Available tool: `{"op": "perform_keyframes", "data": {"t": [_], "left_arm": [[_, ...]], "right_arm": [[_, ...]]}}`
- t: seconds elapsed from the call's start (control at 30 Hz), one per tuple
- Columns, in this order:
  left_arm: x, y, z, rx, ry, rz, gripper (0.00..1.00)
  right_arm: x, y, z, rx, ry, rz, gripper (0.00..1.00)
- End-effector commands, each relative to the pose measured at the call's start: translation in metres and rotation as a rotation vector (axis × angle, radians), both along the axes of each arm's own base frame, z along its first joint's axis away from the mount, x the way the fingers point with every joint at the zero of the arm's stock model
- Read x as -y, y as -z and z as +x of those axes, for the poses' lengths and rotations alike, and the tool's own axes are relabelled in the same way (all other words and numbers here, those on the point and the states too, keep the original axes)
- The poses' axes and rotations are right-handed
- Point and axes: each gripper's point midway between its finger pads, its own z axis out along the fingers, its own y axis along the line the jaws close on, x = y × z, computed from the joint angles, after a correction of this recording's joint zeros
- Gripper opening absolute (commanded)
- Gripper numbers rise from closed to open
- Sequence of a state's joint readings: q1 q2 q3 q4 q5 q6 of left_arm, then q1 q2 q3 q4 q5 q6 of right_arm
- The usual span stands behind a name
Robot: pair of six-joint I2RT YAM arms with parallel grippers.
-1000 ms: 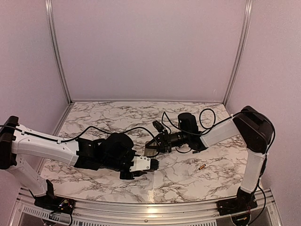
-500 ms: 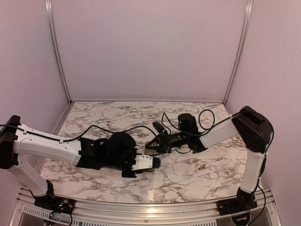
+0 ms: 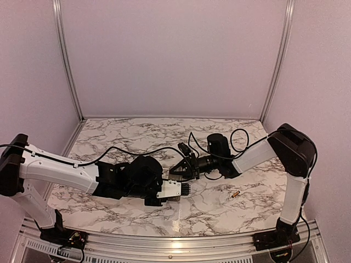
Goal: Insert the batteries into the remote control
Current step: Remove the battery cover from the remote control.
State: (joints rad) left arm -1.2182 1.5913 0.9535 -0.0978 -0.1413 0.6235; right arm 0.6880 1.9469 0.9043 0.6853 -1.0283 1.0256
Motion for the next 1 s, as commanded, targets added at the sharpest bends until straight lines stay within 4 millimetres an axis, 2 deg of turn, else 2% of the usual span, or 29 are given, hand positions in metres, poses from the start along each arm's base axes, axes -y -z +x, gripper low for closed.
{"op": "perform_keyframes", "data": {"t": [0.0,0.13,0.37,0.67,0.97], "left_arm": [[0.0,0.003,0.011,0.049,-0.031,0.031,0.18],[0.001,0.007,0.003,0.014,0.01,0.038,0.19],[0.004,0.001,-0.016,-0.058,0.087,0.003,0.21],[0.004,0.002,-0.018,-0.076,0.092,0.008,0.2],[0.005,-0.016,-0.023,-0.124,0.119,-0.053,0.19]], "right_arm": [[-0.004,-0.005,-0.008,0.002,-0.042,0.029,0.0],[-0.004,-0.006,-0.009,-0.002,-0.043,0.036,0.0],[-0.003,-0.006,-0.009,-0.002,-0.045,0.04,0.0],[-0.004,-0.009,-0.009,0.008,-0.047,0.048,0.0],[-0.004,-0.009,-0.01,0.018,-0.053,0.047,0.0]]}}
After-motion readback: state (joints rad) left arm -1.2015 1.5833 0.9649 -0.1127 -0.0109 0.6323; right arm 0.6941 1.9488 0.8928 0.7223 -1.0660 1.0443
